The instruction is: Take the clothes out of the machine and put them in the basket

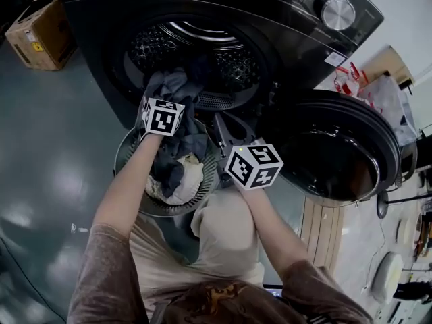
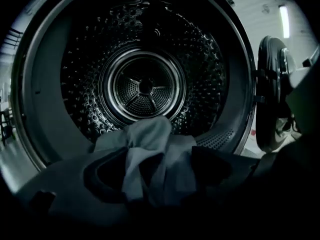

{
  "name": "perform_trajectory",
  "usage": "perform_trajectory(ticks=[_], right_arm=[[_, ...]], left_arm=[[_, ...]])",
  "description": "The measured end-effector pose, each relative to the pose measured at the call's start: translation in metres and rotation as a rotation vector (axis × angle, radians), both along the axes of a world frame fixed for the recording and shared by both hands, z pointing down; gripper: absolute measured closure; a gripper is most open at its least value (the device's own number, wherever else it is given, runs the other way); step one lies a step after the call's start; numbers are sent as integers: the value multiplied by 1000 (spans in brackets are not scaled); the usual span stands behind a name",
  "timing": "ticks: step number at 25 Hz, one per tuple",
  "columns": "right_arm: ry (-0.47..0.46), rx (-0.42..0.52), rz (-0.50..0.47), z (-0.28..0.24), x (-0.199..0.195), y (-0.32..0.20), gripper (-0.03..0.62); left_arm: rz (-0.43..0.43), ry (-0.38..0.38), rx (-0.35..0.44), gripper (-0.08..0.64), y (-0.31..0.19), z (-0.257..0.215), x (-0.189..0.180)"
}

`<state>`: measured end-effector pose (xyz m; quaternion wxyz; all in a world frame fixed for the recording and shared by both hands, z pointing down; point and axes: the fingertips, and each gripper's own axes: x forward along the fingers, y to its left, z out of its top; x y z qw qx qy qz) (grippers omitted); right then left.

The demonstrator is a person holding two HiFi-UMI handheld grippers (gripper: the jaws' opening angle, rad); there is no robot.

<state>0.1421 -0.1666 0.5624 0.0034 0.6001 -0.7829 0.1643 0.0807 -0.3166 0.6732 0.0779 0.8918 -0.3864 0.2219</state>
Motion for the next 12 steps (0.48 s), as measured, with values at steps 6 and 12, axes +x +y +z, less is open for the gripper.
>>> perform_trajectory(ticks=[6,12], right_arm=[[6,6,-5,-3,0,1,595],[25,10,-4,-4,0,6,595]], left_arm=[[-45,-88,57,265,-9,4,-3],[-33,-113,44,461,5,3,-4]])
